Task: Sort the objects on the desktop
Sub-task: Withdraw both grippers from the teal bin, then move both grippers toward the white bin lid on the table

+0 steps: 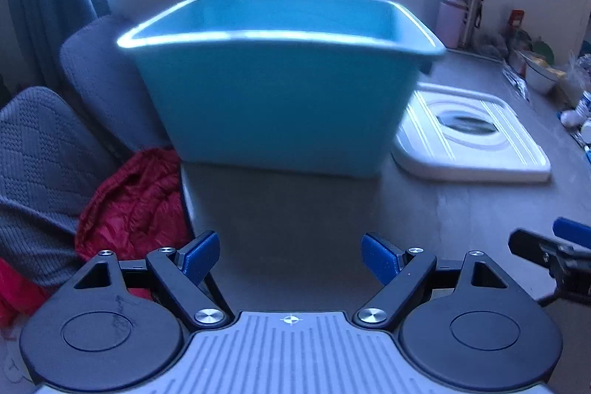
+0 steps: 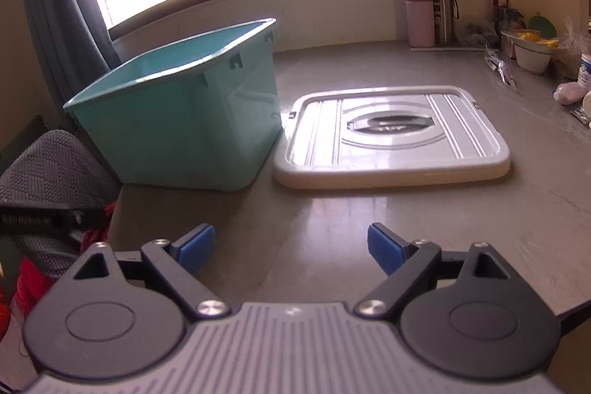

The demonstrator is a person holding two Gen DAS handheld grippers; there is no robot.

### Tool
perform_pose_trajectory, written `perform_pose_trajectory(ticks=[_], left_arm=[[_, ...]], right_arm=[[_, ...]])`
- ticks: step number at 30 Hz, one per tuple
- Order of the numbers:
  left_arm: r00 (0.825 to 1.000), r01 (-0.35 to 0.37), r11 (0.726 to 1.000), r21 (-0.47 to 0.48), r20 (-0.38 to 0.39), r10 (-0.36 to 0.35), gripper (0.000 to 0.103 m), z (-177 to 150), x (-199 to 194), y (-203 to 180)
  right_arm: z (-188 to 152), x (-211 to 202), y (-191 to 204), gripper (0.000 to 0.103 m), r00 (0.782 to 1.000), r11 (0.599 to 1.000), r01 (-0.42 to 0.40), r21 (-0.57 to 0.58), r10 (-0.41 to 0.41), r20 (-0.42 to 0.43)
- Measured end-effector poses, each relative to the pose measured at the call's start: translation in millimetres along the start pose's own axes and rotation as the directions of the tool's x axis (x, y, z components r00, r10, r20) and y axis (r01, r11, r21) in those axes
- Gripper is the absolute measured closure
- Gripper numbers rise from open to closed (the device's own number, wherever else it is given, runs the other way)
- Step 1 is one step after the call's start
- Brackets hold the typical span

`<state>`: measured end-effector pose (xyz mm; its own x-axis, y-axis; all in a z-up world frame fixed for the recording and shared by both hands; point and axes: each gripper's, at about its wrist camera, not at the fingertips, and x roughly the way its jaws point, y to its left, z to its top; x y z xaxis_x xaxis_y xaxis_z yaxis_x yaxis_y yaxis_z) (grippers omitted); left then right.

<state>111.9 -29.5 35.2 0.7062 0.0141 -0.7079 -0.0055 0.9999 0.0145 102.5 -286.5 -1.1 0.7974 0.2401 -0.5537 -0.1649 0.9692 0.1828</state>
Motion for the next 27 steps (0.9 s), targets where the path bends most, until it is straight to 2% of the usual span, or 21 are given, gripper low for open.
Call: perform_pose_trajectory(ticks=[7,13,27], left_arm=[[1.000,0.010,0.999,-0.034,-0.013,-0.010,0.017,-27.3,3.1,-16.6],[1.000,0.004,1.000,-0.010,-0.022,-0.005,0.017,-33.5,2.9,-33.8],[0.999,0.044,0.997,0.067,-0.018,-0.043,0.017,3.3,8.2,-95.1]], right_arm=[[-13.5,-11.5,-3.4,0.013,1.000,0.999,0.025,-0.026,-0.026,-0.012],[-19.2,-18.1,-12.8,0.013,0.998,0.999,0.050,-0.019,-0.050,-0.022],[-4.8,-24.8,-67.5,0.013,0.990,0.989,0.140,0.054,-0.139,-0.027]])
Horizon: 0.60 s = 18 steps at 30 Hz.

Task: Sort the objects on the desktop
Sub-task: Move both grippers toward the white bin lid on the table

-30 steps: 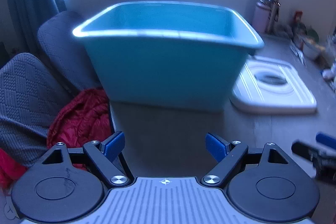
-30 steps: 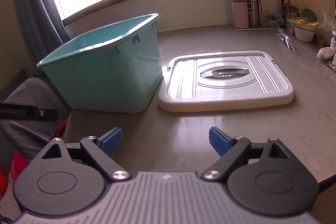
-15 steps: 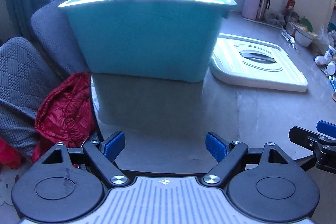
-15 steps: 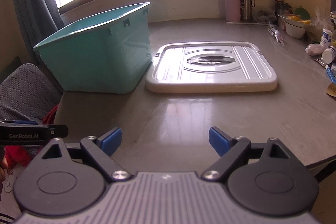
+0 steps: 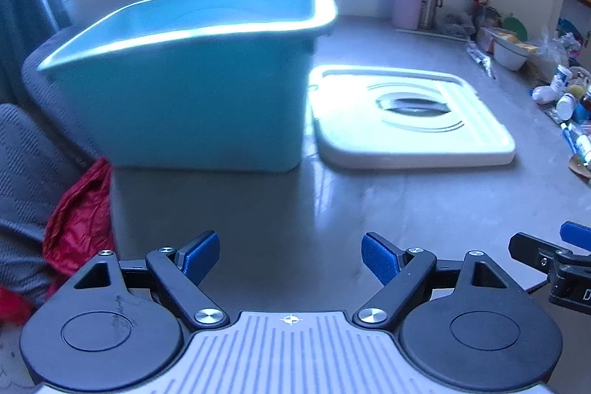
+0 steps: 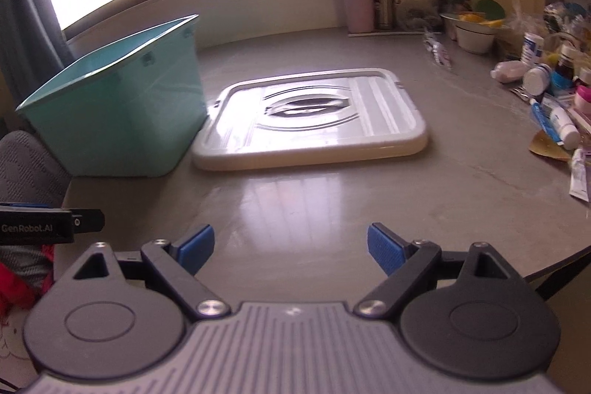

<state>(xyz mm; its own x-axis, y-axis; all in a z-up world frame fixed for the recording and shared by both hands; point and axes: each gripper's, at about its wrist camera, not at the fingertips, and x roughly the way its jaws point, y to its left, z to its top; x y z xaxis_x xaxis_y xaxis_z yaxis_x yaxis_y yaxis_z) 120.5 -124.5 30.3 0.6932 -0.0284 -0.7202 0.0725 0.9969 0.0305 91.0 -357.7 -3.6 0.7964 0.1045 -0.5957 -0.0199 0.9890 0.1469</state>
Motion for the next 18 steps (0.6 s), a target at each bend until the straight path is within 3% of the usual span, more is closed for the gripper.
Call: perform_pose_trajectory(ticks=[18], left_arm=[[0.998,0.060,0.994,0.088,-0.008,-0.060,0.017,53.5,57.5,-48.4]], right_arm=[[44.9,33.3,-34.3,0.013,0.989,0.989,0.143,0.027,-0.144,0.029]])
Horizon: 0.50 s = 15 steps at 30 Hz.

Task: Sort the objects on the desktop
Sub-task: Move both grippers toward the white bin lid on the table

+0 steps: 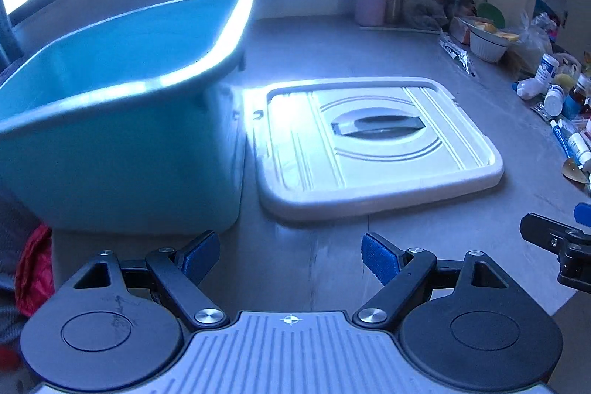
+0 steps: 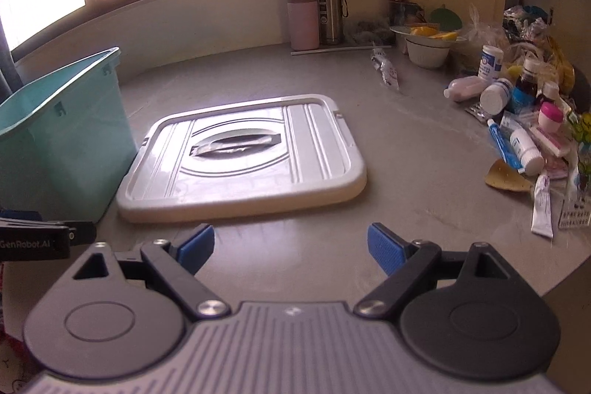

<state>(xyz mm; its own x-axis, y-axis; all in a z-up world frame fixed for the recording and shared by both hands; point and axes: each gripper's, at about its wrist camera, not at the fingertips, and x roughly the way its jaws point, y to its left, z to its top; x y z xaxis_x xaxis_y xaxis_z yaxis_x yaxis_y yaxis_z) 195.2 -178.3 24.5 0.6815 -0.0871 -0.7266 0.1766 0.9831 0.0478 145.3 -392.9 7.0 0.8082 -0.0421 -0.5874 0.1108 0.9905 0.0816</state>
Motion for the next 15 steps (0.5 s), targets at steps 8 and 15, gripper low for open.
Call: perform_pose_trajectory(ticks=[8,15], left_arm=[[1.000,-0.002,1.000,0.011,-0.022,0.002,0.017,20.9,17.6,-10.5],[0.998,-0.056,0.996,-0.067,-0.041,0.054,0.017,30.1,28.5,-26.6]], right_arm=[[19.5,14.9,-7.6,0.012,1.000,1.000,0.009,-0.005,-0.009,-0.012],[34.7,36.9,-24.7,0.009,0.999,0.999,-0.033,-0.037,0.032,-0.039]])
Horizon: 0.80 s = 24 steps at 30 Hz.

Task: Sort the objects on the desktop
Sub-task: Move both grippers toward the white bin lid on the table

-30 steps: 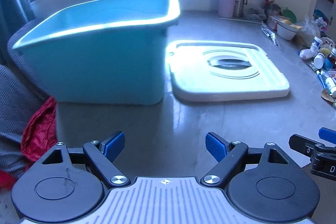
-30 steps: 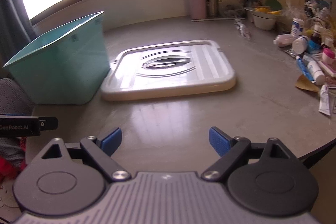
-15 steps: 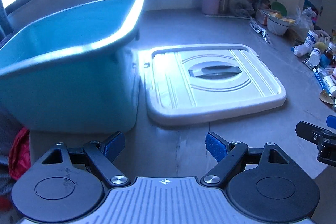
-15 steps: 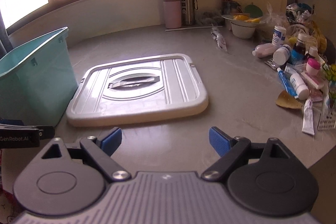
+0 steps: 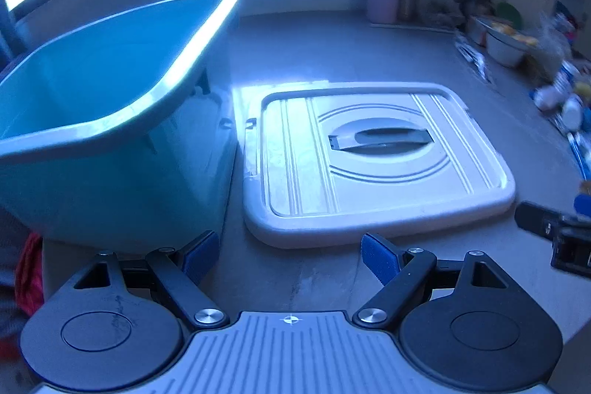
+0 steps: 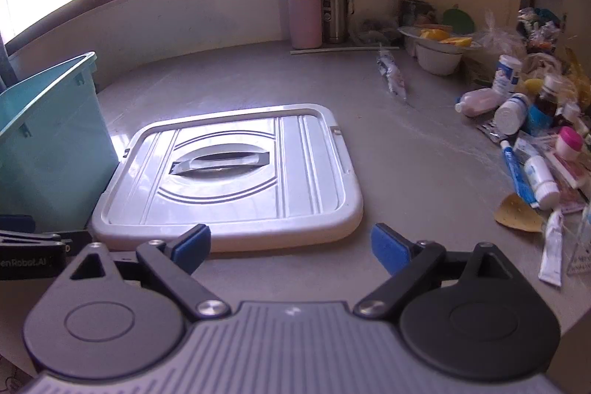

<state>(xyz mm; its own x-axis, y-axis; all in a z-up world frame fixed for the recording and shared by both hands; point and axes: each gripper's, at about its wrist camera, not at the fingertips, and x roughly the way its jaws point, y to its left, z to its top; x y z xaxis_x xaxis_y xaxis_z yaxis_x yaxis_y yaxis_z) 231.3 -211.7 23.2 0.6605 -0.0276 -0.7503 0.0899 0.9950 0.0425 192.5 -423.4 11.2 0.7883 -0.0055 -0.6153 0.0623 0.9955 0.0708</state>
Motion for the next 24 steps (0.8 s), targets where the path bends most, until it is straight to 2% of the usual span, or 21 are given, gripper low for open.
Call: perform_pose_trajectory(ticks=[11,15,24], left_arm=[[0.991,-0.132,0.984,-0.120,-0.043,0.127,0.017,8.6,12.7,-24.6],[0.987,-0.158,0.980,-0.123,-0.041,0.155,0.017,14.9,14.7,-31.0],[0.983,-0.180,0.978,-0.107,-0.064,0.174,0.017,30.1,29.6,-34.7]], right_arm=[[18.4,27.8,-35.9,0.008,0.995,0.993,-0.095,-0.069,0.092,-0.045],[24.2,37.3,-47.0,0.008,0.991,0.989,-0.123,-0.086,0.119,-0.058],[41.8,58.2,-41.8,0.008,0.987,0.985,-0.146,-0.089,0.139,-0.079]])
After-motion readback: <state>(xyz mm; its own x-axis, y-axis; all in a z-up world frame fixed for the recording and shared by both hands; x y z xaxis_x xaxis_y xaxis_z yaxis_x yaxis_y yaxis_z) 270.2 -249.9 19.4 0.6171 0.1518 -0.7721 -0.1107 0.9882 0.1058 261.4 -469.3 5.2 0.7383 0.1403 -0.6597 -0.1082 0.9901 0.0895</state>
